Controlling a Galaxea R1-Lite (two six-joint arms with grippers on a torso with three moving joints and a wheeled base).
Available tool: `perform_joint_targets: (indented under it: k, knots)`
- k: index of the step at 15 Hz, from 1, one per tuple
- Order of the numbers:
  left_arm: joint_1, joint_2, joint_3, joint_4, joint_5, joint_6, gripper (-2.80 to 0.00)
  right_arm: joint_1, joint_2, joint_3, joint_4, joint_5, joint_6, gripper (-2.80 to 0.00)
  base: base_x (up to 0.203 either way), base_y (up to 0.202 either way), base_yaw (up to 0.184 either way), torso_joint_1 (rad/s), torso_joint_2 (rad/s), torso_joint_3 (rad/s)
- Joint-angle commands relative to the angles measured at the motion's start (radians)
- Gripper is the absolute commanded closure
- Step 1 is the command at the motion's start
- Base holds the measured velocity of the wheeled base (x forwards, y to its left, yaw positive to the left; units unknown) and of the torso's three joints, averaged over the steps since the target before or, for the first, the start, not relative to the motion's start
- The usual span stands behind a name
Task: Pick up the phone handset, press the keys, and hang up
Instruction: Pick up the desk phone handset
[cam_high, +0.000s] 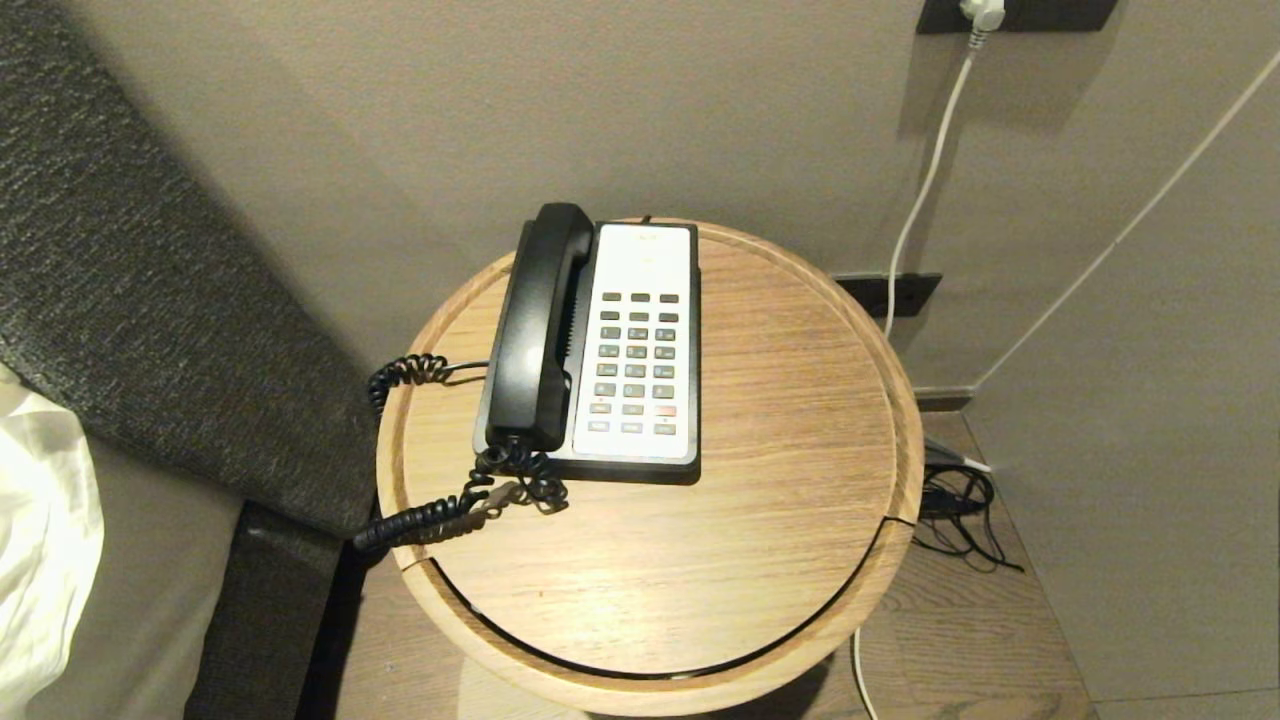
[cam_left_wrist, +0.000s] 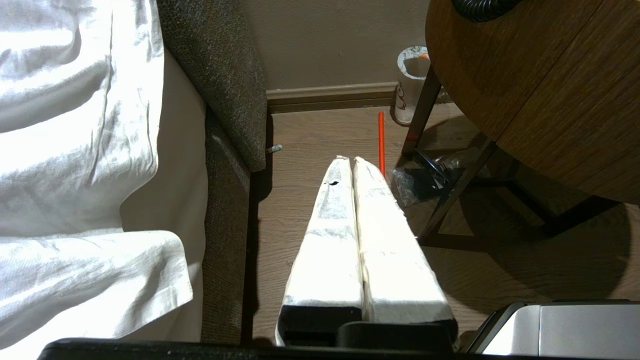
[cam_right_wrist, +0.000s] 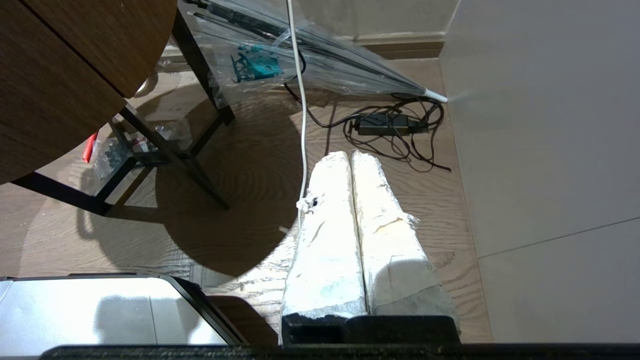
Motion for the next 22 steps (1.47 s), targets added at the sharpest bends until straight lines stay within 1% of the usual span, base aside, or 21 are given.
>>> perform_joint_targets:
  k: [1, 6, 9, 10, 11, 12, 13, 15, 16, 18, 20, 21, 22]
  knots:
    - [0.000, 0.000, 0.000, 0.000, 0.001, 0.000, 0.00, 0.000, 0.002, 0.000, 0.000, 0.000, 0.002, 0.00, 0.000, 0.000, 0.000, 0.000, 0.00, 0.000]
    - [0.000, 0.000, -0.002, 0.008, -0.005, 0.012, 0.00, 0.000, 0.002, 0.000, 0.001, 0.000, 0.006, 0.00, 0.000, 0.000, 0.000, 0.000, 0.00, 0.000]
    - [0.000, 0.000, 0.000, 0.002, -0.006, 0.008, 0.00, 0.000, 0.002, 0.000, 0.001, 0.000, 0.007, 0.00, 0.000, 0.000, 0.000, 0.000, 0.00, 0.000]
    - [0.000, 0.000, -0.012, 0.004, -0.003, 0.007, 0.00, 0.000, 0.002, 0.000, 0.001, 0.000, 0.007, 0.00, 0.000, 0.000, 0.000, 0.000, 0.00, 0.000]
    - [0.000, 0.001, -0.054, 0.017, -0.004, 0.009, 0.00, 0.000, 0.000, 0.000, 0.001, 0.000, 0.007, 0.00, 0.000, 0.000, 0.000, 0.000, 0.00, 0.000]
    - [0.000, 0.009, -0.132, 0.059, -0.010, 0.010, 0.00, 0.000, 0.000, 0.000, 0.001, 0.000, 0.006, 0.00, 0.000, 0.000, 0.000, 0.000, 0.00, 0.000]
    - [0.000, 0.036, -0.234, 0.126, -0.026, 0.011, 0.00, 0.000, 0.002, 0.000, 0.001, 0.000, 0.007, 0.00, 0.000, 0.000, 0.000, 0.000, 0.00, 0.000]
    - [0.003, 0.175, -0.502, 0.291, -0.094, 0.009, 0.00, 0.000, 0.001, 0.000, 0.001, 0.000, 0.007, 0.00, 0.000, 0.000, 0.000, 0.000, 0.00, 0.000]
    - [0.004, 0.286, -0.613, 0.349, -0.130, 0.007, 0.00, 0.000, 0.002, 0.000, 0.000, 0.000, 0.007, 0.00, 0.000, 0.000, 0.000, 0.000, 0.00, 0.000]
    - [0.005, 0.564, -0.841, 0.447, -0.217, 0.009, 0.00, 0.000, 0.002, 0.000, 0.001, 0.000, 0.007, 0.00, 0.000, 0.000, 0.000, 0.000, 0.00, 0.000]
    - [-0.007, 0.819, -1.038, 0.531, -0.296, 0.026, 0.00, 0.000, 0.002, 0.000, 0.001, 0.000, 0.005, 0.00, 0.000, 0.000, 0.000, 0.000, 0.00, 0.000]
    - [-0.033, 0.934, -1.132, 0.571, -0.321, 0.034, 0.00, 0.000, 0.002, 0.000, 0.000, 0.000, 0.005, 0.00, 0.000, 0.000, 0.000, 0.000, 0.00, 0.000]
    - [-0.072, 1.035, -1.212, 0.605, -0.327, 0.035, 0.00, 0.000, 0.002, 0.000, 0.000, 0.000, 0.005, 0.00, 0.000, 0.000, 0.000, 0.000, 0.00, 0.000]
